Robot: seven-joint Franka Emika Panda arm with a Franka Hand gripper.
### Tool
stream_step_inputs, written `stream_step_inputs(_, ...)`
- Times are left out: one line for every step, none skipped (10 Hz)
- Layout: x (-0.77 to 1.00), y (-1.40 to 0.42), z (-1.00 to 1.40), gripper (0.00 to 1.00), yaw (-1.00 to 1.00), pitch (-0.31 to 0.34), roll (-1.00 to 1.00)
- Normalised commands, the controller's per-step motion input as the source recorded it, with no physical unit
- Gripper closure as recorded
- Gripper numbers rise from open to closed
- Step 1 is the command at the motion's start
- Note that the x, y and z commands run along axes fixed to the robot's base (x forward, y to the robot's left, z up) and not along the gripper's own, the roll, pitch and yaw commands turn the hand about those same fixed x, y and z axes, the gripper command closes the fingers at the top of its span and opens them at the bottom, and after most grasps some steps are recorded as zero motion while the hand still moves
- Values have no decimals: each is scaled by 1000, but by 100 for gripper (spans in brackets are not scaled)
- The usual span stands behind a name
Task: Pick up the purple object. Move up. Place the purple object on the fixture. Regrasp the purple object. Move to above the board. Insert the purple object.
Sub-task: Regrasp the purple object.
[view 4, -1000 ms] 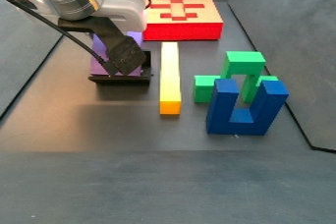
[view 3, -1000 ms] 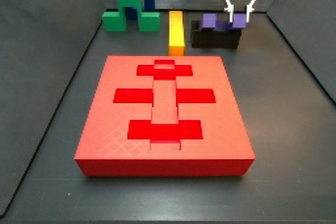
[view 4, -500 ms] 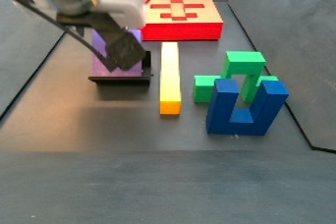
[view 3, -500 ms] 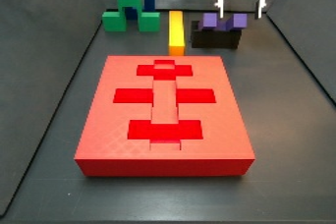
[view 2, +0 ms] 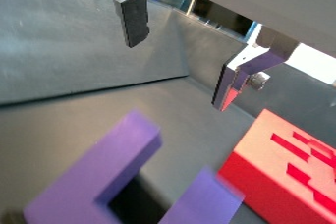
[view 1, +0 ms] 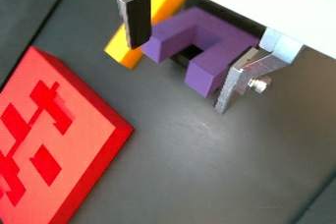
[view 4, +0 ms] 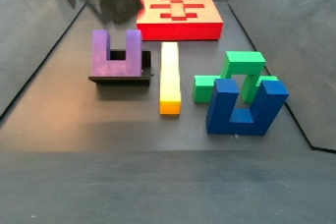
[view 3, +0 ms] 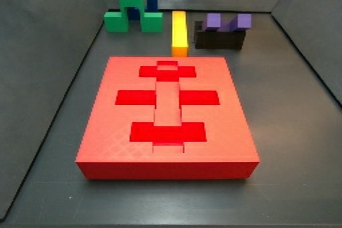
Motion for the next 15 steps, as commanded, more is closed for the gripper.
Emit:
stream_step_inputs(34,-269,563,0,246,151,1000)
stream_step_inputs(49,-231,560,0,246,194,1000)
stream_step_inputs(66,-140,423,0,257,309,1000)
stream_step_inputs(120,-54,243,0,266,354,1000)
stream_step_inputs(174,-17,111,0,263,329,1000)
stream_step_inputs(289,0,34,0,246,311,1000)
stream_step_inputs(414,140,0,0,191,280,1000)
stream_step_inputs(526,503,-231,0,89,103,514)
stream_step_inputs(526,614,-363,0,66,0,283)
stream_step_inputs(506,646,-357,0,69,0,266)
stream_step_inputs(560,337,-234,0,6,69,349)
stream_step_inputs(463,0,-226,0,0,149,674)
stream_step_inputs(440,-369,-94,0,0,280,1000)
stream_step_inputs(397,-391,-31,0,0,329,1000)
stream_step_inputs(300,-329,-200,0,-206,314,1000)
